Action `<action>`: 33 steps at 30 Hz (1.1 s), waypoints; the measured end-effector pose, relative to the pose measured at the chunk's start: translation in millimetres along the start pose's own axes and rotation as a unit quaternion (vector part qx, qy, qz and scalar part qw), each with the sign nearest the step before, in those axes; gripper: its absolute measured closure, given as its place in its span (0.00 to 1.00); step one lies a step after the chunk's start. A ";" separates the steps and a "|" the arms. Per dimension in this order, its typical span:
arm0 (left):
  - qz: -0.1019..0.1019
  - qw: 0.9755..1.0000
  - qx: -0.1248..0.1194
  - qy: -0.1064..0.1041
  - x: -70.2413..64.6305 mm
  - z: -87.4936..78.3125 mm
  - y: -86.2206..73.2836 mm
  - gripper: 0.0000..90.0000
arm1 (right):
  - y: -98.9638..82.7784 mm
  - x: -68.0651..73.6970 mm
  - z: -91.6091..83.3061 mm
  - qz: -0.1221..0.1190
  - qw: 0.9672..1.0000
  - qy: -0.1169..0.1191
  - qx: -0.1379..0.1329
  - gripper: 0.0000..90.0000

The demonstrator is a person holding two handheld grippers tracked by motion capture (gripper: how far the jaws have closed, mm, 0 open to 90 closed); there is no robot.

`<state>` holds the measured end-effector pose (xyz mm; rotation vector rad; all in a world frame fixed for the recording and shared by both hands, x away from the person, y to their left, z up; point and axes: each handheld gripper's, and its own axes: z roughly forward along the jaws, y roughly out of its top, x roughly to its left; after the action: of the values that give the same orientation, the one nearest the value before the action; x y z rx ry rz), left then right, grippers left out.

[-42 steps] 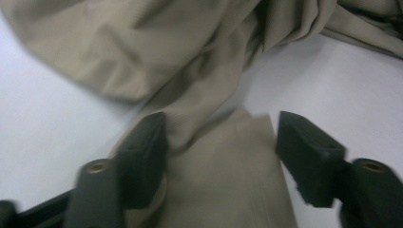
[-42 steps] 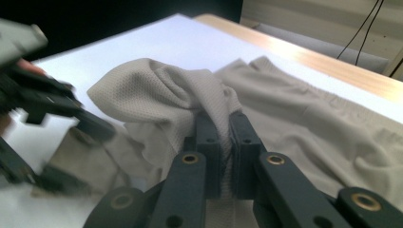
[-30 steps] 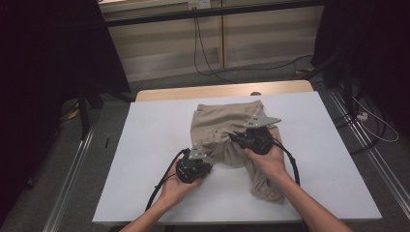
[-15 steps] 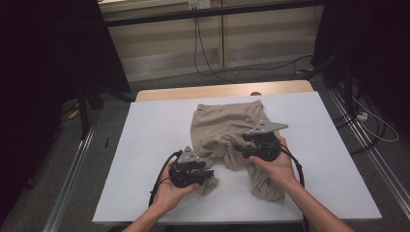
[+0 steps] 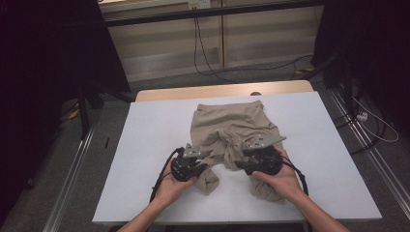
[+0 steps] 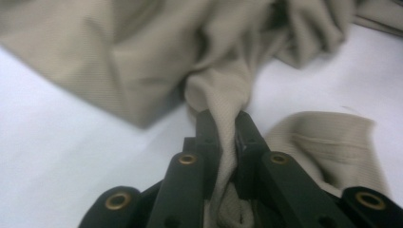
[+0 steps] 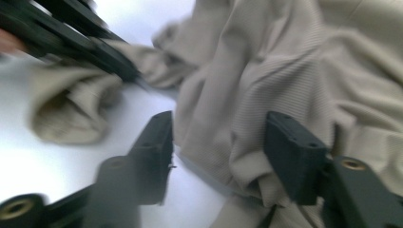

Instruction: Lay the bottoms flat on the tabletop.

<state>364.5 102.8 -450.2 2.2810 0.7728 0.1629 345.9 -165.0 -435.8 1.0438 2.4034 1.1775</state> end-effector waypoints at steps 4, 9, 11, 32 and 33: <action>0.014 0.999 -0.012 -0.050 -20.6 -0.7 0.4 0.94 | -0.1 3.3 17.4 -0.013 0.999 -0.008 0.029 0.39; 0.055 0.995 -0.019 -0.087 -47.0 0.8 2.3 0.93 | -2.0 10.7 33.6 -0.036 0.997 -0.038 0.051 0.45; 0.058 0.994 -0.021 -0.086 -49.8 0.5 2.2 0.92 | -0.6 12.6 31.4 -0.040 0.998 -0.035 0.046 0.73; -0.030 0.993 -0.111 0.034 14.4 -43.4 -7.5 0.21 | 12.9 57.2 29.7 -0.014 0.993 0.115 0.008 0.26; -0.031 0.993 -0.111 0.036 15.7 -43.1 -7.7 0.20 | 12.4 60.4 31.0 -0.018 0.993 0.115 0.007 0.24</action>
<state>359.6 141.6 -425.1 2.0488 0.8183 0.2895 325.4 -99.4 -441.8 0.9072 2.5950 1.3361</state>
